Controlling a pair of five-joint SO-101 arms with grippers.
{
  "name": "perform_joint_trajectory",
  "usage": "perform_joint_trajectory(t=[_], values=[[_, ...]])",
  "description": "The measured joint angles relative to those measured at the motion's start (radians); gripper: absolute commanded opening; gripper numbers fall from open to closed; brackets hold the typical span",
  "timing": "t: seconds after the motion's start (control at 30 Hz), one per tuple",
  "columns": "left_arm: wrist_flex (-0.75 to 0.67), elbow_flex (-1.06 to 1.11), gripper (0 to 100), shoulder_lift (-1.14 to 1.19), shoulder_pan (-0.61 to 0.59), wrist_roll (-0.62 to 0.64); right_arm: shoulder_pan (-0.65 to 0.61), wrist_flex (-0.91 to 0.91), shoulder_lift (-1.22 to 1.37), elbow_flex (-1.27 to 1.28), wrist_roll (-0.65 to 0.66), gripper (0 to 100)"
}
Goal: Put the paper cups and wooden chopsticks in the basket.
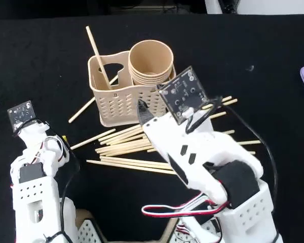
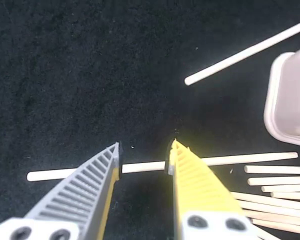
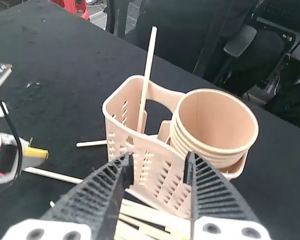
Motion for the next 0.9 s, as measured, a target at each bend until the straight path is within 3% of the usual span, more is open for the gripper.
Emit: perform_joint_trajectory(t=[0.1,0.3,0.4,0.53,0.7,0.9], values=[[0.015,-0.044,18,0.008,-0.055,-0.018,0.041,0.048,-0.012,0.041,0.002,16.9],[0.19,-0.308,25,0.124,-0.061,-0.213,0.224,0.124,-0.041,0.178,0.115,16.9],[0.301,-0.48,24,0.282,-0.023,-0.341,0.33,0.104,-0.058,0.322,0.167,16.9],[0.434,-0.709,24,0.569,0.061,-0.523,0.382,-0.009,-0.107,0.56,0.181,16.9],[0.442,-0.933,24,0.878,0.103,-0.64,0.387,-0.166,-0.215,0.839,0.153,16.9],[0.333,-1.013,24,1.066,0.104,-0.684,0.387,-0.285,-0.376,1.062,0.123,16.9]])
